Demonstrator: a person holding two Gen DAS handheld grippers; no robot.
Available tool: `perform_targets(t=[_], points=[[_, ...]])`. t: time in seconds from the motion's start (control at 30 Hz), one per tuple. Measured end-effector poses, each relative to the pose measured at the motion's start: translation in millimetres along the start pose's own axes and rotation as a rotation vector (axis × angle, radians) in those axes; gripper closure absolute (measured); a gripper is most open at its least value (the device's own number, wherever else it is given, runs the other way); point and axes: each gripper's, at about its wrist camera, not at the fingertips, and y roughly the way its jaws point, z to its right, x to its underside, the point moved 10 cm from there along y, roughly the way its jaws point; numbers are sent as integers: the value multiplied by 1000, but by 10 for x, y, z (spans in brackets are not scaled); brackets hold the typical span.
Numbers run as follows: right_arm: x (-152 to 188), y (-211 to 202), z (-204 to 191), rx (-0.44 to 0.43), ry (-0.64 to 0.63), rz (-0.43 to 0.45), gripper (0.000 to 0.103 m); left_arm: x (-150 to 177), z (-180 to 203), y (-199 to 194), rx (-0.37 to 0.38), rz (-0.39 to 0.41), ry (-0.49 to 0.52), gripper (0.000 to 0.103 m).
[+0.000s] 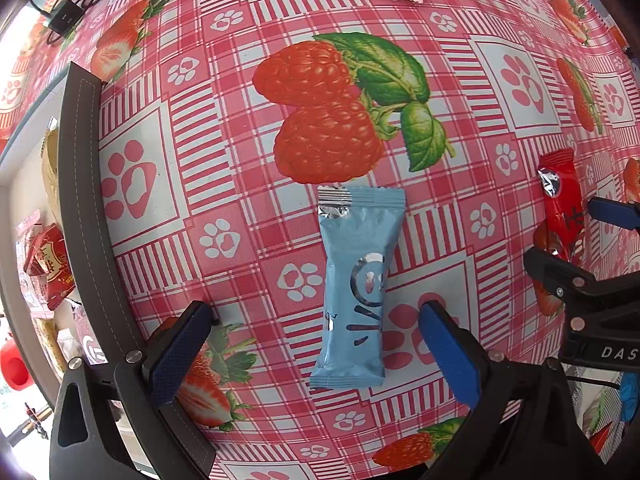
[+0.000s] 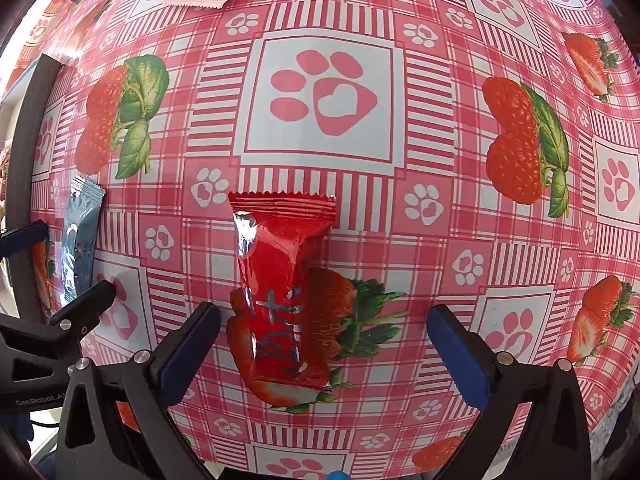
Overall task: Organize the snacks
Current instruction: 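Grasp the red candy bar with the right gripper while the left approaches the blue bar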
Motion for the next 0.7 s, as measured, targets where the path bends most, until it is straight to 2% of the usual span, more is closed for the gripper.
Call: perform_targets(t=[0.7], points=[[18, 1, 0, -1, -2, -2, 0, -6, -3, -4, 0, 21, -2, 0]])
